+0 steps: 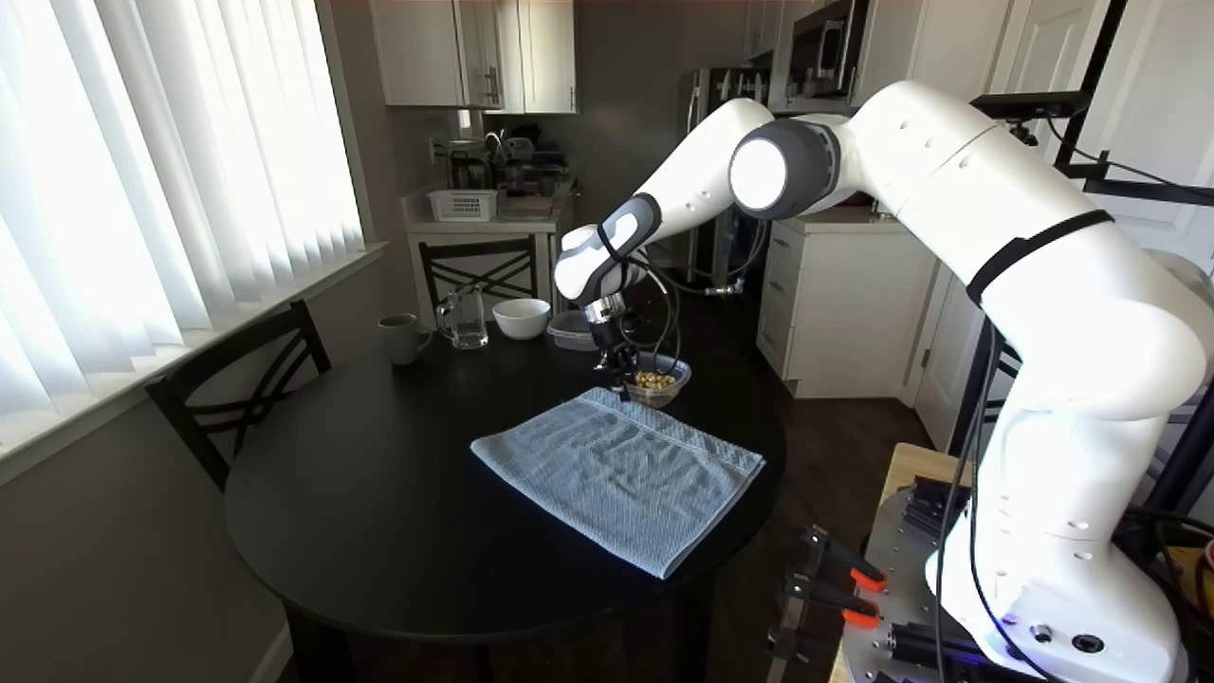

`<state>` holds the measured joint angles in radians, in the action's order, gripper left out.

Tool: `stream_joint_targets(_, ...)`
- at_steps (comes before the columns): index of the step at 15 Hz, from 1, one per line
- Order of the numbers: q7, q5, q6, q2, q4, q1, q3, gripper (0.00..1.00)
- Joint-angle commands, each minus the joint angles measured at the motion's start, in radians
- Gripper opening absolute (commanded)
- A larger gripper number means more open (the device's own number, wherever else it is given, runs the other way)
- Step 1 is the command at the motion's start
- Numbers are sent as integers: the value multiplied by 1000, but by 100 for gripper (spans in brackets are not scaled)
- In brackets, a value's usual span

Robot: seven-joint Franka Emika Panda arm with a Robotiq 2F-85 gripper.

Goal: Pour the contents in the clear bowl on the blue towel.

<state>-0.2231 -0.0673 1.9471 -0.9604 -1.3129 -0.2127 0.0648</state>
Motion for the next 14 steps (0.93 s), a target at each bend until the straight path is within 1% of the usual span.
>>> stream_joint_targets(1,8,19,27,29,-30,-13,-2,4)
stream_joint_targets(5,9,26,52,47,-44,-27,1,0)
stream_joint_targets(7,8,34,59,56,-51,-38,1,2)
stream_joint_targets(10,17,47,59,64,-55,-46,4,2)
stream_joint_targets(12,31,36,46,74,-68,-36,12,2)
stream_joint_targets(14,34,9,28,92,-101,-7,18,2)
